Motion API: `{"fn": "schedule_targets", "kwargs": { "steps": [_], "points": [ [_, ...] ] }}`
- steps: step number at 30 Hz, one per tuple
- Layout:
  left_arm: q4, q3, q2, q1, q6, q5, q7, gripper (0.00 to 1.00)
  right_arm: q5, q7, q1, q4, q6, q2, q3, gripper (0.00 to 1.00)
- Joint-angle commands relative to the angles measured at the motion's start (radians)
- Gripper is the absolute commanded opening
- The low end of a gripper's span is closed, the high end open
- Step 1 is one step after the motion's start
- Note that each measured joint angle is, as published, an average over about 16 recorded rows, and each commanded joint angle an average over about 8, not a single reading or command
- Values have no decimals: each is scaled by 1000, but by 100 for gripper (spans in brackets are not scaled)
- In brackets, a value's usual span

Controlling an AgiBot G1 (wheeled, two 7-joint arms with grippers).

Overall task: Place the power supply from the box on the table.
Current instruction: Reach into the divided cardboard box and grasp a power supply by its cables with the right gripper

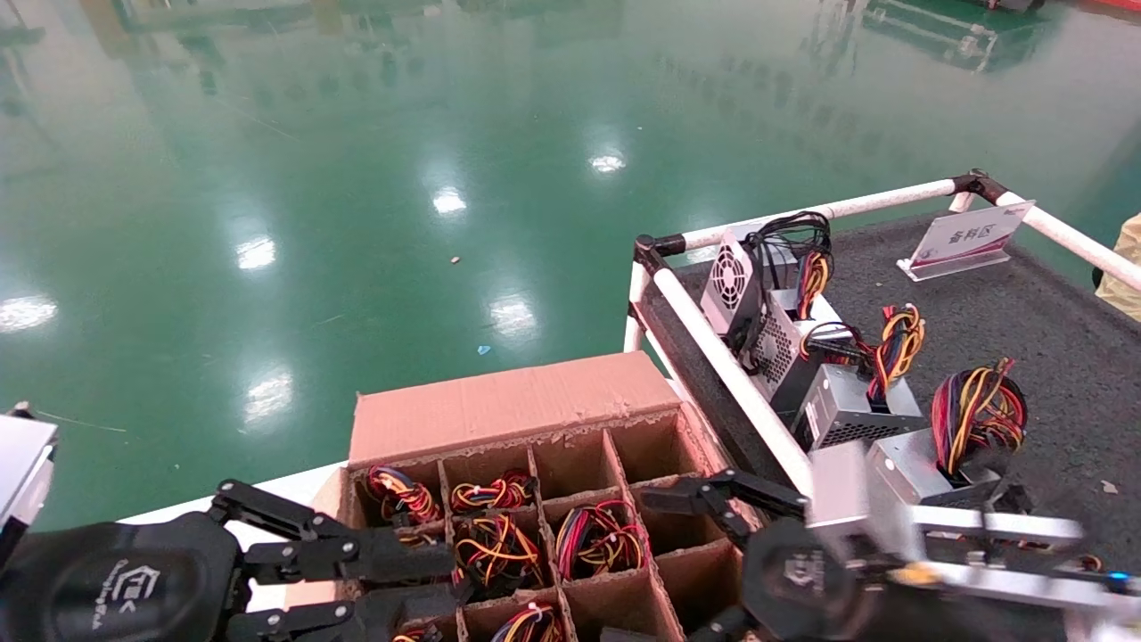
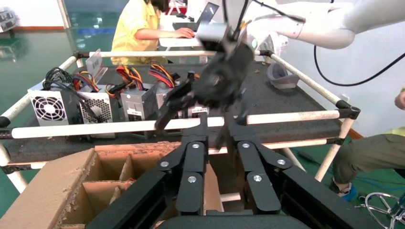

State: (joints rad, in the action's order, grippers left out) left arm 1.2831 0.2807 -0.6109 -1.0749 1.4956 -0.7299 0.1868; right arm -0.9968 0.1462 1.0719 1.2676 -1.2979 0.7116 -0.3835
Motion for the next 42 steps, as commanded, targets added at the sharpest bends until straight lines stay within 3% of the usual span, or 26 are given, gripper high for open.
{"fn": "schedule_targets", "kwargs": {
  "steps": [1,10,24,42],
  "points": [
    [0,0,0,0,0,0,0,100,-55,-9,2,1,41,19,-17,100],
    [0,1,0,0,0,1,0,100,-178,-266,50,-124,101,145,-45,100],
    [0,2,1,-1,-1,1,-1,100,-232,-723,170,-435,19,256,-52,100],
    [0,3,1,-1,-1,2,-2,100,-303,-1119,335,-758,-34,388,-86,100]
  ]
}}
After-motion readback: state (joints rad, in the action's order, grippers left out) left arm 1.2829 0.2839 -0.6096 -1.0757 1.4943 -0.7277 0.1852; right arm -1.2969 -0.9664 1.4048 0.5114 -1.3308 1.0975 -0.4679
